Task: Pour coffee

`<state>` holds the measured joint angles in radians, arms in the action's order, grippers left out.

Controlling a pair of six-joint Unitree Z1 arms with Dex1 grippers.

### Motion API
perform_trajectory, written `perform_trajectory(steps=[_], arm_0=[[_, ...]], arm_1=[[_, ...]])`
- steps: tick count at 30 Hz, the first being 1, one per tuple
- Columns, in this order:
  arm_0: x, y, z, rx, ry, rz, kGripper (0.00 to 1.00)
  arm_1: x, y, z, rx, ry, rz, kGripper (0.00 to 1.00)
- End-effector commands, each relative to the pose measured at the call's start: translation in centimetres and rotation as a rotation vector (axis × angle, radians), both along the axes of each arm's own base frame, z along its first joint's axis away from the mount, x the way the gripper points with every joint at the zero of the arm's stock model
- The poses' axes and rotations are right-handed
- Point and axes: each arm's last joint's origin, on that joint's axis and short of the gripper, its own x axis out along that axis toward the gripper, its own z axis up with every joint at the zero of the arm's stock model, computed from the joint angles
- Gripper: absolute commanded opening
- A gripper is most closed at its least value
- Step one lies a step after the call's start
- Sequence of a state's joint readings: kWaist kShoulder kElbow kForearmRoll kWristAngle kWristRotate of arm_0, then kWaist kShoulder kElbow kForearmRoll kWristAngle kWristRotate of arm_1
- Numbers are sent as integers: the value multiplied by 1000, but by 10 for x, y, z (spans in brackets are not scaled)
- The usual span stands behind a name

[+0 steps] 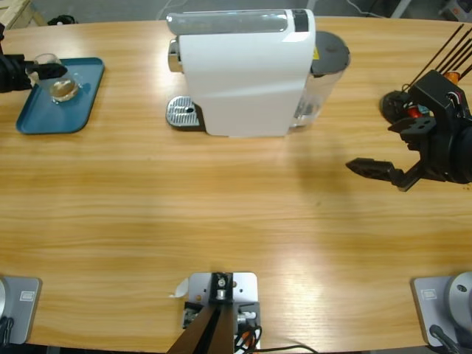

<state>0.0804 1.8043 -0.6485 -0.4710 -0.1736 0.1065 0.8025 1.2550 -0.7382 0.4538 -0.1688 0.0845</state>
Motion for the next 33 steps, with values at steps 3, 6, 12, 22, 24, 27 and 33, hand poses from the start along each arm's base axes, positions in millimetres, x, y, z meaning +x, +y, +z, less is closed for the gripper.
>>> perform_trajectory(steps=[3,6,12,22,24,27,33], arm_0=[[-79,2,73,-68,-113,91,1000],[-117,-18,90,-92,-46,-3,1000],[-163,-70,112,-134,97,-413,1000],[-224,-83,94,-154,74,-762,1000],[-235,-79,91,-159,60,-778,1000],[-236,-79,92,-161,57,-782,1000],[-240,-78,92,-158,46,-791,1000]], arm_1=[[-5,-11,1,-2,-49,-32,1000],[-8,-14,4,9,-63,-35,1000],[-11,-19,10,6,-89,-48,1000],[-7,-15,0,-12,-81,-53,1000],[-7,-16,1,-12,-83,-53,1000],[-9,-17,2,-5,-93,-52,1000],[-11,-20,3,2,-103,-55,1000]])
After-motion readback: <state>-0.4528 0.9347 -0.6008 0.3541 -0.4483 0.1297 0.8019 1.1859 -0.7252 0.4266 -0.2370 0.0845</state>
